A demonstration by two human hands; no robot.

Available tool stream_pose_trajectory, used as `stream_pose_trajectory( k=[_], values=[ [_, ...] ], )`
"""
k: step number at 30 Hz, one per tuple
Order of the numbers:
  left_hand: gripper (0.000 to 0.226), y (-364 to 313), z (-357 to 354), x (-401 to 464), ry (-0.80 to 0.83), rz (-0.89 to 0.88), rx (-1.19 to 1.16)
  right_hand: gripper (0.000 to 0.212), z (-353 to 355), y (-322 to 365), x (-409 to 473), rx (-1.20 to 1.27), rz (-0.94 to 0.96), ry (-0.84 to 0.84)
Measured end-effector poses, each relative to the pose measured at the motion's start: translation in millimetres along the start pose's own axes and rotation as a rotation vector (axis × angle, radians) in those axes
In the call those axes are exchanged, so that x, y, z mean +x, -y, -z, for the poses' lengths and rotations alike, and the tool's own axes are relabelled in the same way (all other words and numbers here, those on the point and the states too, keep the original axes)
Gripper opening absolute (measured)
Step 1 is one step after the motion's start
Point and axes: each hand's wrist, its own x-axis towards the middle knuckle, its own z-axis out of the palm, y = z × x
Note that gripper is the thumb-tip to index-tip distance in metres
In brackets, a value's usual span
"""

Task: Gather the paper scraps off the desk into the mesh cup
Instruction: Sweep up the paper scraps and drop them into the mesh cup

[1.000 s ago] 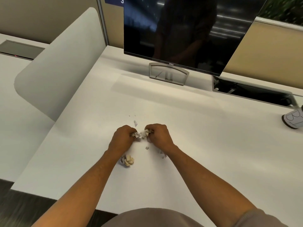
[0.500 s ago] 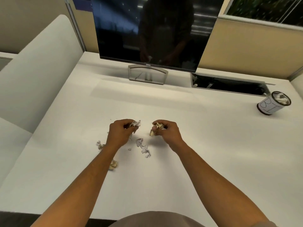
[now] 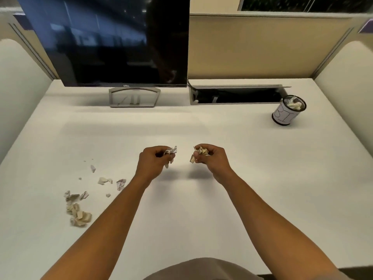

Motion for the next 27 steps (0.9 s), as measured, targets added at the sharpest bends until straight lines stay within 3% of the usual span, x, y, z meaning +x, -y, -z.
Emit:
stream_pose_trajectory(
  k=[12,27],
  values=[
    [0.009,-62.0,-152.2,42.0,0.120,-0.017,0.025,0.015,153.2,13.9,16.2,0.092,0.018,-0.132],
    [0.007,-141.4,-295.0,114.3,0.253,-0.133,0.082,0.018,291.7,51.1,43.8,0.201,0.048,-0.364]
  ],
)
